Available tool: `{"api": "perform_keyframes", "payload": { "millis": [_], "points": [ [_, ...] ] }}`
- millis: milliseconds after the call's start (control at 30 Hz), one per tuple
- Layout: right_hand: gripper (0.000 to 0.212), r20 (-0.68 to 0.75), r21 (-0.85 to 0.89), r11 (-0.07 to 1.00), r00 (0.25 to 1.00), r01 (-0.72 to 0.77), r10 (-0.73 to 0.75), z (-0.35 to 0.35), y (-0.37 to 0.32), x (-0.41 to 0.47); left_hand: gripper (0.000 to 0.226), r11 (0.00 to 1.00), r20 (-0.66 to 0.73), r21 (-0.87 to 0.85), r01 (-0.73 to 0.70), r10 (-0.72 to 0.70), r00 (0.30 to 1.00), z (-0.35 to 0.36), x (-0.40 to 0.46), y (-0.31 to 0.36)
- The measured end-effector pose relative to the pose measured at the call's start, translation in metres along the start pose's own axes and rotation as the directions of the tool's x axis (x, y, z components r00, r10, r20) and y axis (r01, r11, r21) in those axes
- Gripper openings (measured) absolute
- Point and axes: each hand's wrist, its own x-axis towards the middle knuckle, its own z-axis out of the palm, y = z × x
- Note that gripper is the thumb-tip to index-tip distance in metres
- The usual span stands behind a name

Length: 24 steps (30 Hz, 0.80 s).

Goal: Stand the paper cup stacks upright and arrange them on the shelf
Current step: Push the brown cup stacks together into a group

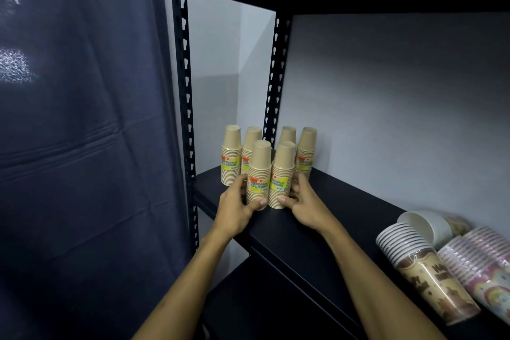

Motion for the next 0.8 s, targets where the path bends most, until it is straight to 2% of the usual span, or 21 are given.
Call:
{"api": "perform_keyframes", "payload": {
  "millis": [100,267,367,467,633,800],
  "points": [
    [0.064,-0.013,0.035,0.999,1.0,0.003,-0.002,0.003,0.007,0.0,0.063,1.0,-0.034,-0.004,0.026,-0.027,0.999,0.002,-0.003,-0.002],
    [0.085,-0.116,0.045,0.999,0.993,0.03,-0.025,0.01,0.011,0.0,0.061,0.998,-0.058,0.04,0.043,-0.04,0.997,0.006,-0.007,-0.004],
    [0.074,-0.185,-0.059,0.997,0.981,0.041,-0.051,0.013,0.013,0.002,0.062,0.997,-0.065,0.058,0.046,-0.042,0.997,0.007,-0.009,-0.002],
    [0.061,-0.172,-0.092,0.995,0.983,0.045,-0.061,0.013,0.016,0.004,0.059,0.994,-0.086,0.085,0.075,-0.067,0.994,0.009,-0.008,-0.001],
    [0.052,-0.13,-0.109,0.993,0.99,0.048,-0.062,0.012,0.018,0.005,0.059,0.987,-0.118,0.137,0.082,-0.066,0.991,0.014,-0.01,0.001],
    [0.052,-0.111,-0.114,0.993,0.992,0.045,-0.057,0.012,0.017,0.004,0.056,0.981,-0.137,0.163,0.103,-0.08,0.987,0.017,-0.01,0.001]
  ]
}}
